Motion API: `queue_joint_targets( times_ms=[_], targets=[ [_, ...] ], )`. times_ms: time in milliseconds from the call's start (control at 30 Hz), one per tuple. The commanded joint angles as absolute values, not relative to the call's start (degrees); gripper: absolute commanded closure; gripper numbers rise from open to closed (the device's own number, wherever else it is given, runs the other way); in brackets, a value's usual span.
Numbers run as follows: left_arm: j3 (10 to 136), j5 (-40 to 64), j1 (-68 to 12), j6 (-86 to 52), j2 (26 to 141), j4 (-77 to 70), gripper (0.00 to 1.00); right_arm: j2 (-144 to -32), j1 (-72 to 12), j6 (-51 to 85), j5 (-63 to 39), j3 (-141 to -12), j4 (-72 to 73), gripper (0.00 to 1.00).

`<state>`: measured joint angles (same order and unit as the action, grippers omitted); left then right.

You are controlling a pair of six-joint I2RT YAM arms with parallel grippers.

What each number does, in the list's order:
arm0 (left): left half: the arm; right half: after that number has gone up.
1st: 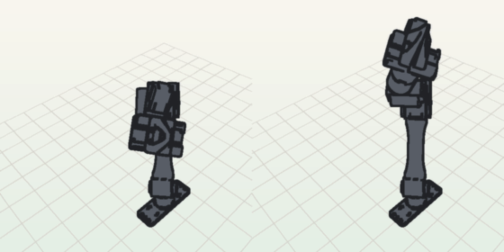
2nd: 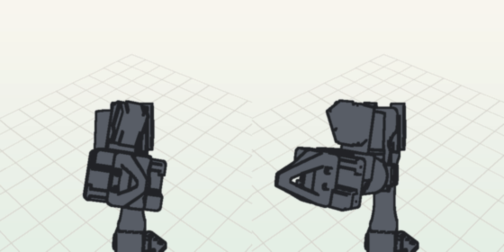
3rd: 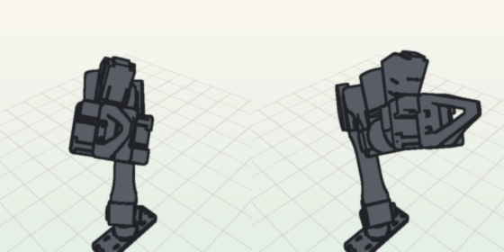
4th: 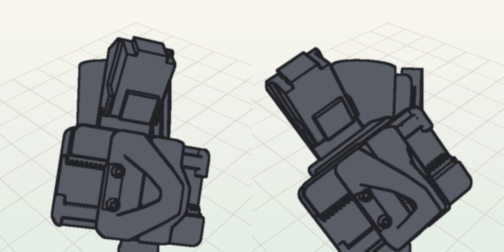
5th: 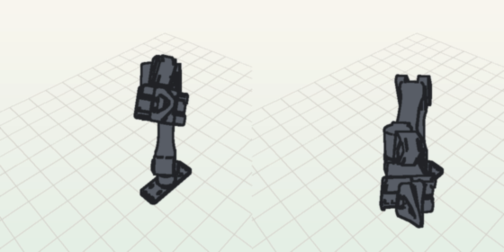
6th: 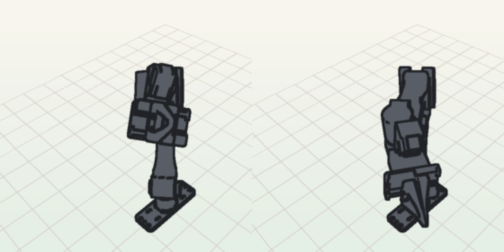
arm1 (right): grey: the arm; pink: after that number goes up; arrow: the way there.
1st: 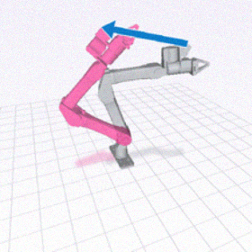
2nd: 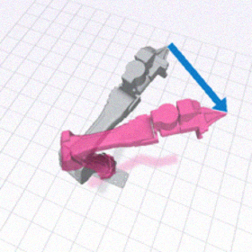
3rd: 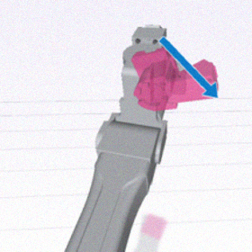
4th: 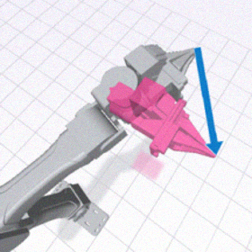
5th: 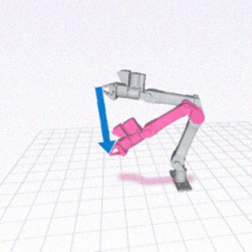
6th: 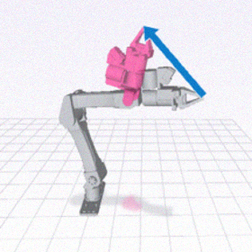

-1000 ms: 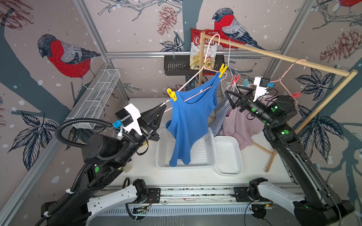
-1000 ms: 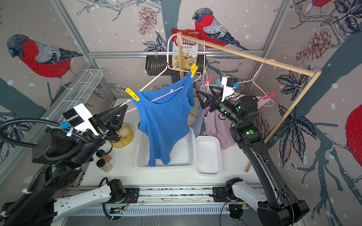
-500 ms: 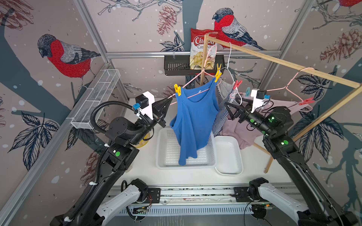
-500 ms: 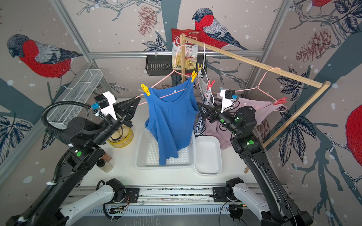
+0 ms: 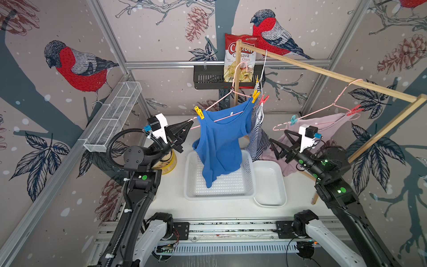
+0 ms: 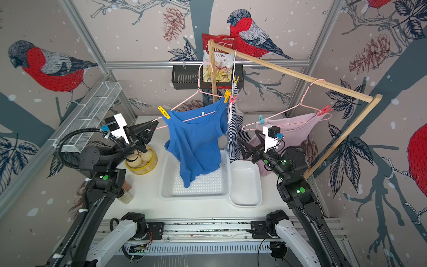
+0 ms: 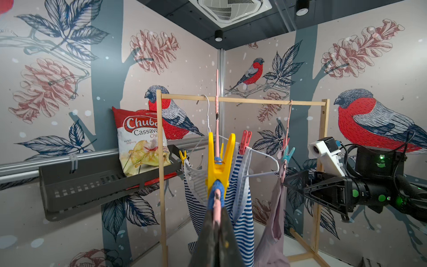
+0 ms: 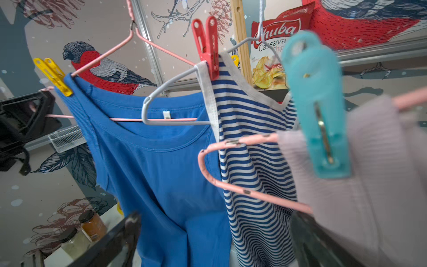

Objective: Remove the clothespins securing tank tops to the hanger
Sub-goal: Pick up the hanger from the clothesline.

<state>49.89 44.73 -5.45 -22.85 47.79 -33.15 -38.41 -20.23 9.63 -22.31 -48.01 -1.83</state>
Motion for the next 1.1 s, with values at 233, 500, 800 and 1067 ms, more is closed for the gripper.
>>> queue_joint_targets(
  times_ms=[233, 500, 800, 1067],
  targets=[
    [46.68, 56.18, 4.41, -29.20, 48.25, -49.34, 1.00, -46.64, -25.44, 5.06, -37.42, -49.72, 2.62, 0.00],
    [44.33, 64.57, 8.20, -35.95, 50.33, -57.81, 1.00, -61.35, -34.17, -1.65, -37.24, -61.13, 0.18, 0.00],
    [48.26, 68.79, 15.28, -30.88, 53.29, -49.37, 1.00, -71.63, -39.04, -3.65, -38.34, -73.68, -3.32, 0.00],
    [52.64, 73.14, 16.58, -36.13, 64.23, -58.77, 1.00, -76.66, -40.60, 0.39, -31.16, -76.39, 1.43, 0.00]
  ],
)
